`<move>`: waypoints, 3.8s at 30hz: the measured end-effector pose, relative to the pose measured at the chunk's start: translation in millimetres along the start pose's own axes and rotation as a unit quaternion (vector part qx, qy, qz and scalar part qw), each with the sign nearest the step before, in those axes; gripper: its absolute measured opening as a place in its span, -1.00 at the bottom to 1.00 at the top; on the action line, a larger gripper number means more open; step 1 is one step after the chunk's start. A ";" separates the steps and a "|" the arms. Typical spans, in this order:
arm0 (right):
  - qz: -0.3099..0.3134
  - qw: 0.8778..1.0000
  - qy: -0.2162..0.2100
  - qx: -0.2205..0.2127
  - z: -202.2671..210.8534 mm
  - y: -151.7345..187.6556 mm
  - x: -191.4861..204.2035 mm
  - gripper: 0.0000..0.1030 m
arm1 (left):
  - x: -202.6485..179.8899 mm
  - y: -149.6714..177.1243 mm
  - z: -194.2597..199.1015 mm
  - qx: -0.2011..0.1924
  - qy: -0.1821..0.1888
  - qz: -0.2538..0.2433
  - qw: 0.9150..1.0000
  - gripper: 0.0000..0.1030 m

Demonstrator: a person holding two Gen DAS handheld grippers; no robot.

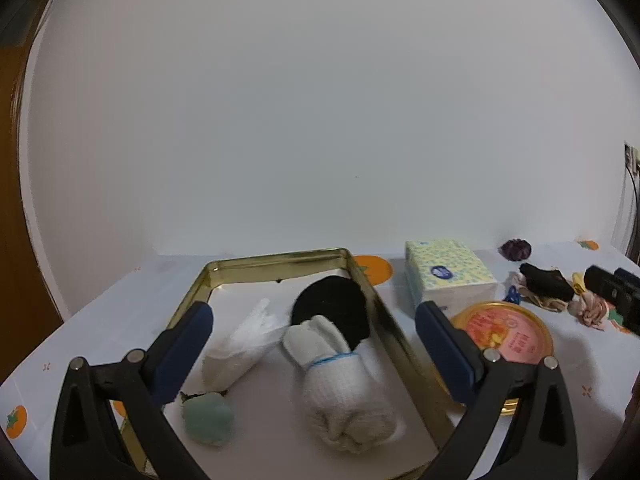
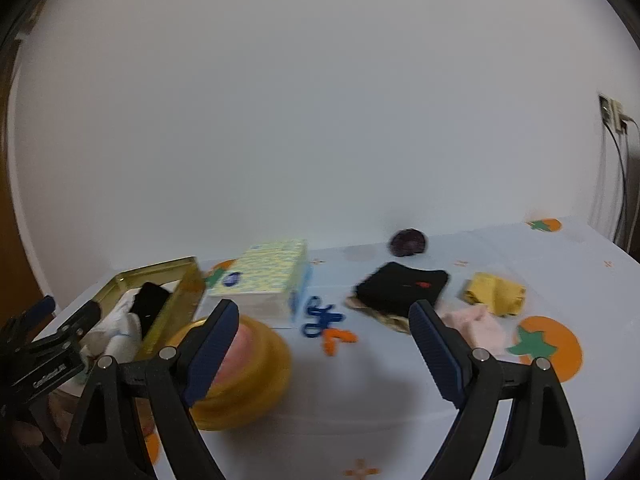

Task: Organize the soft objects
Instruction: 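Move both open tools back toward the remaining soft items, then grasp the pink cloth with the left tool while the right tool grasps the yellow cloth, then carry the pink cloth with the left tool while the right tool carries the yellow cloth to the gold tray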

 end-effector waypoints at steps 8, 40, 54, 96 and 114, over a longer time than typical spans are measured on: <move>-0.027 0.999 0.035 0.003 -0.7 -8.1 -50.4 0.72 | -26.6 -2.4 5.8 -0.003 0.023 -0.009 1.000 0.99; -0.059 0.989 0.133 0.025 -17.0 -45.9 -214.0 0.45 | -265.9 -14.3 -4.7 0.080 0.242 -0.073 0.964 0.98; -0.084 0.988 0.128 0.001 -3.6 -58.6 -225.6 0.45 | -340.7 9.3 -66.5 0.254 0.252 -0.032 0.933 0.15; 0.011 0.998 0.045 0.047 -30.5 -36.0 -136.3 -0.72 | -166.9 -33.5 9.0 0.035 0.210 0.022 0.977 -0.52; 0.002 0.999 0.034 -0.009 8.8 -24.7 -92.0 -0.72 | -136.0 -28.1 5.5 0.040 0.187 0.013 0.982 -0.52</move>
Point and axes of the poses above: each gripper's, at about its wrist camera, not at the fingertips, and z roughly against the way its jaws point, x to its left, y to its underside, the point moved 6 cm from there along -z, roughly the way its jaws point, and after that the axes turned 4 degrees about -z, right-handed, at the moved point
